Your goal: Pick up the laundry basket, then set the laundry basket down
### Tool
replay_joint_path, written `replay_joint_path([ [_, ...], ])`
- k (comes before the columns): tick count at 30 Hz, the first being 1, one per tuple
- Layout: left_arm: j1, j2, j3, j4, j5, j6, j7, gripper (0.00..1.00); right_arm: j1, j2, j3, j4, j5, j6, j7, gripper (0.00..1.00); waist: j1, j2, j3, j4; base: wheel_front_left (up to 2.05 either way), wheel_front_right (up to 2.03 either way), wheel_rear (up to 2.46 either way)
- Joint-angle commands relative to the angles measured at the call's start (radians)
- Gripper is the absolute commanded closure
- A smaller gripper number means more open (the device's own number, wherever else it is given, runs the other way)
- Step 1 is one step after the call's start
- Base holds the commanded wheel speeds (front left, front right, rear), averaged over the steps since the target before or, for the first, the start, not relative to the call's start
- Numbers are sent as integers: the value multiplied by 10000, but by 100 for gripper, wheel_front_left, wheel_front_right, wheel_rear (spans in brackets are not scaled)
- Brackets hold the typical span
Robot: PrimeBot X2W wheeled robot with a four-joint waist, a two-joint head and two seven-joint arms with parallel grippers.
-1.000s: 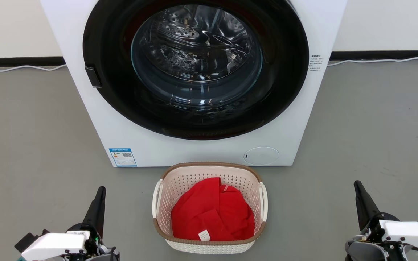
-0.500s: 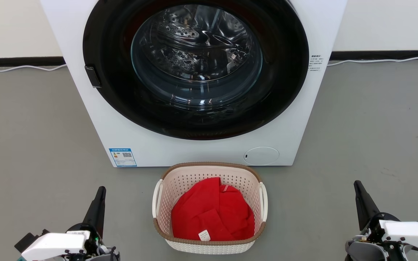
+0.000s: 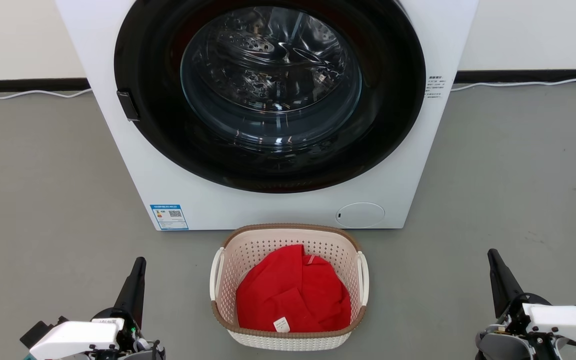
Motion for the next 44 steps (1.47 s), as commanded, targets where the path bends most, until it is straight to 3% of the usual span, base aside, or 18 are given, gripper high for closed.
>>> replay_joint_path([
  [1,-561,129,309,-289,-58,-102,62,100,-449,-43,191,-316,66,73,81,100,0,-1,0,0,0,0,0],
  [44,-561,129,309,-290,-58,-102,62,100,-449,-43,193,-317,67,73,80,100,0,-1,0,0,0,0,0],
])
